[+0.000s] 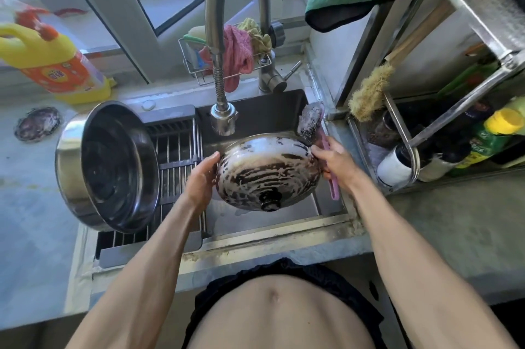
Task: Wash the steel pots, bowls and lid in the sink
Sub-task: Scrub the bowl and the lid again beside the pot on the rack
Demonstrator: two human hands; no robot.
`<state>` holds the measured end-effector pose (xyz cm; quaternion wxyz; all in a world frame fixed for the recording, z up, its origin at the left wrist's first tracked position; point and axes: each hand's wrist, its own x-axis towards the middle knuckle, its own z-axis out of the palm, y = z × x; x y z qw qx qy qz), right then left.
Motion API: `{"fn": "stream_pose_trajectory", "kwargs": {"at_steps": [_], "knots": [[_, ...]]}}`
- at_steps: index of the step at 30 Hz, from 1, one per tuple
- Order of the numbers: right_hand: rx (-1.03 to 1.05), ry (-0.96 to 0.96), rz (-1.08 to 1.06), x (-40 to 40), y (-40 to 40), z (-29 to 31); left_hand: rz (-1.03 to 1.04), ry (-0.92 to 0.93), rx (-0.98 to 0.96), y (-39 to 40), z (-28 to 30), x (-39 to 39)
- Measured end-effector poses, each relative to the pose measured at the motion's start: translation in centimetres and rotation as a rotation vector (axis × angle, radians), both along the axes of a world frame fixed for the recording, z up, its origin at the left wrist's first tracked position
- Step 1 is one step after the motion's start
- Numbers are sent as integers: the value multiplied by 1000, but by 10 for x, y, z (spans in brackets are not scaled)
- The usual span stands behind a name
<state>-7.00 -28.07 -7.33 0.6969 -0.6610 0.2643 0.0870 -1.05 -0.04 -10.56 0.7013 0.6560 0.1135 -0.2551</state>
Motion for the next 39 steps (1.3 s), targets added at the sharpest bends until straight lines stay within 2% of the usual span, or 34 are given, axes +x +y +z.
{"fn": "stream_pose_trajectory", "kwargs": {"at_steps": [2,4,6,8,10,13,16,19,21,23,25,27,30,32,36,39], "knots": [[-157,-9,80,2,2,-3,-129,-114,216,-1,9,12],[-336,-2,142,5,7,-10,-349,-241,401,-13,24,18],[-423,-3,147,9,17,-11,-557,-355,536,-34,37,18],[-451,-31,152,10,30,-11,-641,-464,662,-57,45,15],[-468,-41,134,11,36,-13,-635,-532,751,-72,44,13],[-508,-67,-3,8,33,-5,-496,-500,721,-74,32,10],[-749,-144,-65,-5,20,13,-332,-387,670,-70,25,7],[-943,-193,127,-19,33,37,-241,-318,619,-75,27,7],[-1148,-183,348,-24,55,42,-302,-338,653,-82,29,4],[-1236,-144,426,-23,60,46,-222,-337,649,-83,30,1],[-1208,-48,345,-17,41,50,-37,-331,592,-76,32,-1],[-1198,26,292,-14,32,55,29,-386,562,-68,30,-2],[-1199,-99,447,-18,66,67,23,-409,507,-60,30,0],[-1158,-94,497,-18,65,66,72,-317,409,-48,23,3],[-1089,118,326,-17,27,56,196,-213,264,-25,17,4],[-1074,-39,425,-21,59,66,158,-172,302,-28,20,4]]}}
